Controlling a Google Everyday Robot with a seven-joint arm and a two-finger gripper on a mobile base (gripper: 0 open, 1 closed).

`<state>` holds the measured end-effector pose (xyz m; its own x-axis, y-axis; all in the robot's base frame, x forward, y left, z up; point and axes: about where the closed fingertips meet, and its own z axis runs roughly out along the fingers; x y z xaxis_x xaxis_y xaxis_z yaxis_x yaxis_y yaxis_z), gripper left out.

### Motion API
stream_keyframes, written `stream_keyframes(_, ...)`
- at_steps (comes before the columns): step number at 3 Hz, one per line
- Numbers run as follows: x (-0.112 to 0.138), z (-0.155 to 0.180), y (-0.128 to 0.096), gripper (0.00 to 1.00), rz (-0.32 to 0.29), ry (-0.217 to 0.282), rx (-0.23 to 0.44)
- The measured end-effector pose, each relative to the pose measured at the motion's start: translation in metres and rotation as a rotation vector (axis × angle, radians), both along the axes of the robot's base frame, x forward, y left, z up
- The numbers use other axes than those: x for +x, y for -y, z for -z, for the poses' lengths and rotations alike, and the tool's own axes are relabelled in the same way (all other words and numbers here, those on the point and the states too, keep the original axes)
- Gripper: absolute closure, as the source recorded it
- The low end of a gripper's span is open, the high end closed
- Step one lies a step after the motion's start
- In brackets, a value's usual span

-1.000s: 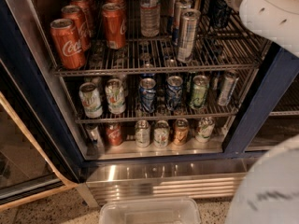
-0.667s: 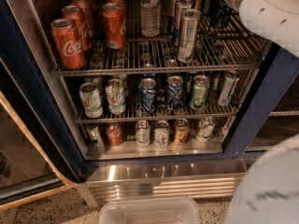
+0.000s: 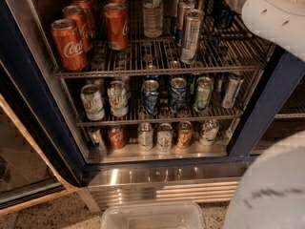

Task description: Pick pepsi can from top shelf of fridge

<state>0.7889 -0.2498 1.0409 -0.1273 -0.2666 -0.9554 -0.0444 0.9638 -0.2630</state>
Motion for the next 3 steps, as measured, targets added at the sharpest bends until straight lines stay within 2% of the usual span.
stream_keyframes(2, 0.001, 0.019, 0.000, 1.00, 0.025, -0.042, 0.045)
stream_keyframes(3, 0.006, 0.028, 0.002, 1.00, 0.045, -0.046, 0.072)
